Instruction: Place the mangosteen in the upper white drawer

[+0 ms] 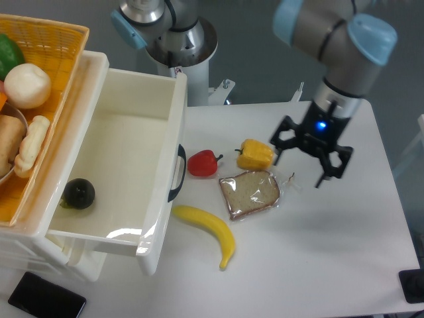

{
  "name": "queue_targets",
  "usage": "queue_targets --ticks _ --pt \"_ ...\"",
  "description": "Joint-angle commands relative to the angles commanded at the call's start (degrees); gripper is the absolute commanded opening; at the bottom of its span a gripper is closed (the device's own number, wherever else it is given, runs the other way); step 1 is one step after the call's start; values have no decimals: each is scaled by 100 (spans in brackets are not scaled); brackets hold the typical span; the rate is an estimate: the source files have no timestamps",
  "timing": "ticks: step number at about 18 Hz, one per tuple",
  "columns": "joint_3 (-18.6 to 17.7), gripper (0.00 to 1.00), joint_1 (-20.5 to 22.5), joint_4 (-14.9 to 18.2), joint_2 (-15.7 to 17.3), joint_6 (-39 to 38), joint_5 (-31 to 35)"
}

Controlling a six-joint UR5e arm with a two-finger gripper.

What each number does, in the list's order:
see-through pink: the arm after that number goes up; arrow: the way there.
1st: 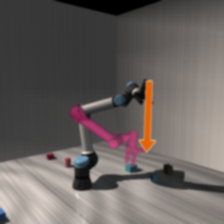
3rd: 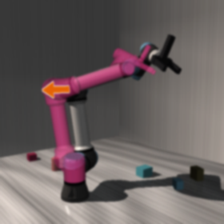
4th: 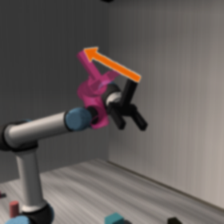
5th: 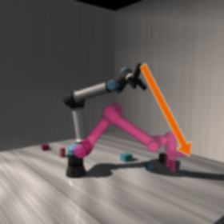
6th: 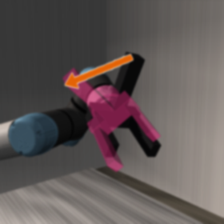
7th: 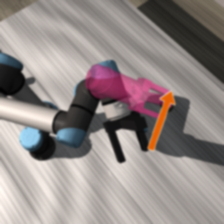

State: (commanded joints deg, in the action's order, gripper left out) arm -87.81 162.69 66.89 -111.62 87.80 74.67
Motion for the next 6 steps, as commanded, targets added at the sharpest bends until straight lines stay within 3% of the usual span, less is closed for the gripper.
queue_targets --ticks 2,6 --pt "61 100 -105 0 -53 71 739" --pt "167 100 -255 -9 -264 97 1199"
